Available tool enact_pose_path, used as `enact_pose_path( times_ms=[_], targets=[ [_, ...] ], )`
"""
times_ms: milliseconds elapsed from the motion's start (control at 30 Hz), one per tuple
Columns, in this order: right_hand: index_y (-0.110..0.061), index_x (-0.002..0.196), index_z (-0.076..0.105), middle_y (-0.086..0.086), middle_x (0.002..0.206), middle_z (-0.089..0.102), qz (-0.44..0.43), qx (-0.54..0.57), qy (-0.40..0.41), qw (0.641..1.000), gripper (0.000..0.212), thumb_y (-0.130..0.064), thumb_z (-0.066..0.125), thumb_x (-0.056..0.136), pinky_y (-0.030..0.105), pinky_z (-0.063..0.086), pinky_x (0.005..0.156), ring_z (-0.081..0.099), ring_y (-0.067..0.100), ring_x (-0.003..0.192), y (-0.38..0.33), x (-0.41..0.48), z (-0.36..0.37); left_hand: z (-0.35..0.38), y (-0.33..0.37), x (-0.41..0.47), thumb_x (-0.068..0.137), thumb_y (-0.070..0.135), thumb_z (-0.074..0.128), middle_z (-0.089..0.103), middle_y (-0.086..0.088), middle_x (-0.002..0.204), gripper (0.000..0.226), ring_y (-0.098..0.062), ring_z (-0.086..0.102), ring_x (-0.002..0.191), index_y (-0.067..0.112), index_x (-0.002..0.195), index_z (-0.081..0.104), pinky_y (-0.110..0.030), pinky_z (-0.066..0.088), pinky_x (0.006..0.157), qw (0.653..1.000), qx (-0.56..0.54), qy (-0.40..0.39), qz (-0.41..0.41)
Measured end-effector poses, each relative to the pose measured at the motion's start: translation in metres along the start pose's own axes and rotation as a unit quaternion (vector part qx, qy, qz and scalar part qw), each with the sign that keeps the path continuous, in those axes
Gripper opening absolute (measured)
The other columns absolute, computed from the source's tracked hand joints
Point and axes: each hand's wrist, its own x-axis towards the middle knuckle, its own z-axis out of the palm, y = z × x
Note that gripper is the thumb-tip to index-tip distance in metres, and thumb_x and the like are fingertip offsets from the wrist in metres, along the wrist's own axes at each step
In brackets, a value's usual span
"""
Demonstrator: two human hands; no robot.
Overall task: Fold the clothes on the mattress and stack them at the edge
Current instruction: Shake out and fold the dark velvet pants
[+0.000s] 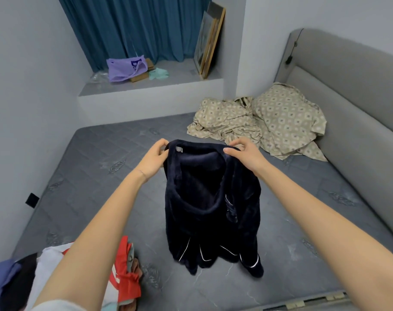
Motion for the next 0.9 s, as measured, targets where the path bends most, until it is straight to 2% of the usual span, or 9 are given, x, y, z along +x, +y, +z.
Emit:
enact_pose_path(
  times_ms=[100, 200, 267, 333, 500, 667, 733, 800, 900],
  targets=[
    [-0.018, 0.099, 0.062, 0.002, 0.101, 0.065, -0.010, -0.020, -0.001, 1.000, 0.016, -0.024, 0.070, 0.087, 0.026, 0.046, 0.085, 0.060, 0.015, 0.098, 0.008, -0.003, 0.006, 0.003, 0.001, 0.001, 0.101, 0.023, 0.044, 0.063, -0.003, 0.084, 0.012, -0.012, 0.055, 0.069, 0.016, 0.095, 0.052, -0.024, 0.044, 0.059, 0.999, -0.002, 0.036, -0.001],
    [-0.014, 0.104, 0.064, 0.002, 0.103, 0.064, -0.022, -0.050, -0.008, 0.998, 0.014, -0.021, 0.064, 0.092, 0.016, 0.043, 0.079, 0.058, 0.011, 0.094, 0.016, -0.005, 0.013, 0.004, 0.004, 0.002, 0.101, 0.024, 0.045, 0.062, 0.004, 0.080, 0.013, 0.000, 0.054, 0.058, 0.020, 0.091, 0.052, -0.013, 0.040, 0.049, 0.997, -0.029, 0.065, -0.001],
    [-0.012, 0.109, 0.065, 0.001, 0.112, 0.064, -0.019, -0.064, -0.025, 0.997, 0.019, -0.023, 0.062, 0.093, 0.009, 0.041, 0.075, 0.058, 0.008, 0.099, 0.022, -0.010, 0.019, 0.004, 0.006, 0.003, 0.100, 0.028, 0.047, 0.064, -0.001, 0.084, 0.014, -0.004, 0.057, 0.064, 0.019, 0.091, 0.052, -0.016, 0.043, 0.053, 0.998, -0.040, 0.054, -0.003],
    [-0.015, 0.114, 0.064, -0.002, 0.117, 0.063, -0.003, -0.057, -0.059, 0.997, 0.028, -0.030, 0.065, 0.091, 0.011, 0.040, 0.081, 0.058, 0.009, 0.108, 0.030, -0.015, 0.027, 0.004, 0.005, 0.003, 0.100, 0.030, 0.048, 0.064, -0.005, 0.089, 0.016, -0.012, 0.058, 0.075, 0.015, 0.096, 0.052, -0.024, 0.046, 0.064, 0.999, -0.037, 0.038, -0.003],
    [-0.028, 0.144, 0.035, -0.004, 0.128, 0.047, 0.036, -0.121, -0.174, 0.977, 0.078, -0.048, 0.074, 0.079, 0.025, 0.037, 0.097, 0.046, 0.012, 0.120, 0.054, -0.025, 0.059, 0.006, 0.005, 0.003, 0.099, 0.025, 0.050, 0.065, 0.000, 0.088, 0.016, -0.012, 0.061, 0.078, 0.011, 0.102, 0.056, -0.027, 0.047, 0.070, 0.997, -0.074, -0.018, 0.009],
    [-0.026, 0.152, 0.019, 0.002, 0.121, 0.045, 0.001, -0.118, -0.113, 0.987, 0.088, -0.037, 0.073, 0.083, 0.025, 0.039, 0.092, 0.047, 0.016, 0.109, 0.061, -0.018, 0.087, 0.006, 0.009, -0.003, 0.099, 0.025, 0.050, 0.065, 0.005, 0.089, 0.017, -0.007, 0.061, 0.081, 0.014, 0.104, 0.062, -0.020, 0.049, 0.071, 0.992, -0.106, -0.058, 0.020],
    [-0.027, 0.150, 0.024, 0.002, 0.122, 0.038, 0.005, -0.136, -0.077, 0.988, 0.082, -0.041, 0.071, 0.084, 0.031, 0.037, 0.101, 0.040, 0.015, 0.114, 0.064, -0.012, 0.090, 0.004, 0.008, -0.005, 0.099, 0.025, 0.049, 0.066, 0.005, 0.090, 0.017, -0.007, 0.061, 0.082, 0.017, 0.103, 0.063, -0.019, 0.050, 0.070, 0.990, -0.122, -0.071, 0.012],
    [-0.026, 0.139, 0.044, 0.002, 0.117, 0.036, -0.008, -0.181, -0.059, 0.982, 0.058, -0.041, 0.066, 0.087, 0.034, 0.034, 0.103, 0.036, 0.017, 0.114, 0.066, -0.007, 0.092, 0.003, 0.007, -0.006, 0.100, 0.023, 0.048, 0.067, 0.007, 0.090, 0.017, -0.006, 0.062, 0.083, 0.018, 0.103, 0.063, -0.017, 0.049, 0.070, 0.989, -0.126, -0.082, 0.009],
    [-0.010, 0.099, 0.061, 0.006, 0.103, 0.047, -0.022, -0.219, -0.037, 0.975, 0.022, -0.031, 0.056, 0.095, 0.033, 0.041, 0.085, 0.047, 0.021, 0.096, 0.063, -0.003, 0.095, 0.001, 0.000, -0.005, 0.100, 0.025, 0.047, 0.068, 0.009, 0.091, 0.018, -0.005, 0.062, 0.085, 0.021, 0.102, 0.064, -0.016, 0.049, 0.072, 0.991, -0.112, -0.069, 0.005]
  ],
)
